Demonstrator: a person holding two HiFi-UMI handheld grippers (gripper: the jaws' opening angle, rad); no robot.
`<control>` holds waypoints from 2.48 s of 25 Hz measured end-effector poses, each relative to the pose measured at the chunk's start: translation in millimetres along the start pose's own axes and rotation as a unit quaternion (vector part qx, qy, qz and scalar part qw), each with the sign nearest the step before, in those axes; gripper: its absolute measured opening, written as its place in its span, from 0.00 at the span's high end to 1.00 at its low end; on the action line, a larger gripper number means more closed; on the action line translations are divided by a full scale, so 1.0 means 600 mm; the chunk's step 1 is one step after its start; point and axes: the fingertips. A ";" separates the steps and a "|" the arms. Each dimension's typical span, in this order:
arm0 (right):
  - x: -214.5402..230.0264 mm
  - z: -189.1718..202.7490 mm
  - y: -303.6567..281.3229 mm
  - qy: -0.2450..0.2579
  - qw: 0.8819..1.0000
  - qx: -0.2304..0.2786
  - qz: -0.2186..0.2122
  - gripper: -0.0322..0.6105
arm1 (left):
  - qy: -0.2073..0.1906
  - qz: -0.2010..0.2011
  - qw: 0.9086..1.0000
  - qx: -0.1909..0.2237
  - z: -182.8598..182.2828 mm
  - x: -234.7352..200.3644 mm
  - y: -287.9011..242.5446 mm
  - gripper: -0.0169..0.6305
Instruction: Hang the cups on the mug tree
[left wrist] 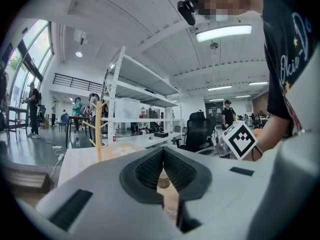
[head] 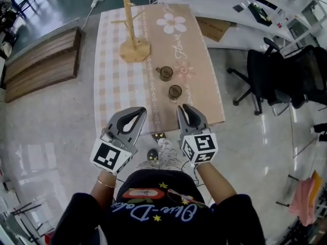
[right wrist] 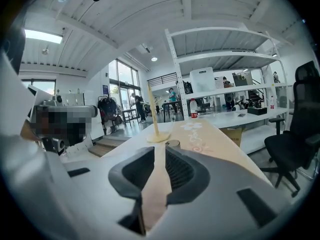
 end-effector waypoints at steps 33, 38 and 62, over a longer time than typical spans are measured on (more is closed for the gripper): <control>0.022 0.058 -0.065 0.036 0.998 -0.055 0.003 0.82 | 0.012 -0.005 1.000 -0.019 0.016 -0.051 -0.037 0.96; 0.023 0.067 -0.071 0.044 0.997 -0.063 0.000 0.82 | 0.010 -0.009 1.000 -0.019 0.017 -0.054 -0.038 0.96; 0.022 0.112 -0.103 0.054 0.991 -0.122 0.003 0.81 | 0.010 -0.055 0.998 -0.028 0.022 -0.088 -0.008 0.96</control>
Point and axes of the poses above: the fingertips, and each gripper's own axes: y backward along the fingers, x to its right, z out of its underside, and after that the axes turned 9 degrees about z, right-handed
